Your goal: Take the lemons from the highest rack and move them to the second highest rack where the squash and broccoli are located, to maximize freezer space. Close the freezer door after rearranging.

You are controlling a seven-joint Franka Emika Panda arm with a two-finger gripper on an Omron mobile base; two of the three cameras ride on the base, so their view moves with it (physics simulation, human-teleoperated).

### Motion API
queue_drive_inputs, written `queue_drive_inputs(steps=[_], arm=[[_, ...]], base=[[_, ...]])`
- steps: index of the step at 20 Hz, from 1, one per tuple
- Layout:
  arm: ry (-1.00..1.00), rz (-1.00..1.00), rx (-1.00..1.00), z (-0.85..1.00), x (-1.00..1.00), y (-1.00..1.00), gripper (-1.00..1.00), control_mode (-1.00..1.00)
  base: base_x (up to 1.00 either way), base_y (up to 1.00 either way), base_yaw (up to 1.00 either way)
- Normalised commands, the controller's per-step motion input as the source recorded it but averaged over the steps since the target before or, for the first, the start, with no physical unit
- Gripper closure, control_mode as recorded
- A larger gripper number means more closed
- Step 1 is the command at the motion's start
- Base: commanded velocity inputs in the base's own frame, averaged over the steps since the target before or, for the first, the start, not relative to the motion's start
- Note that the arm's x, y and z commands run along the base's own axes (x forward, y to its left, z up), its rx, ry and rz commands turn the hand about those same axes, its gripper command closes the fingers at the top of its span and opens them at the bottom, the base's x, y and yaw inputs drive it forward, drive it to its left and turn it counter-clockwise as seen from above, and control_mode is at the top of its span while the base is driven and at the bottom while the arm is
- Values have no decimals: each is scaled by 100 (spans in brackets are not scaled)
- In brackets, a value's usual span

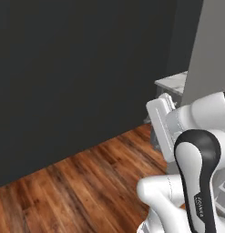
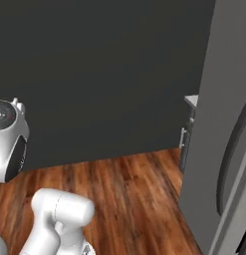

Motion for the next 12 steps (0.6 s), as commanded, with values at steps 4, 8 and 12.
queue_drive_inputs(steps=[4, 8, 12], arm=[[0, 0, 0, 0, 0, 0, -100, 100], [0, 0, 0, 0, 0, 0, -100, 100], [0, 0, 0, 0, 0, 0, -100, 100]], base=[[-23, -54, 9], [-45, -56, 18], [56, -57, 32]])
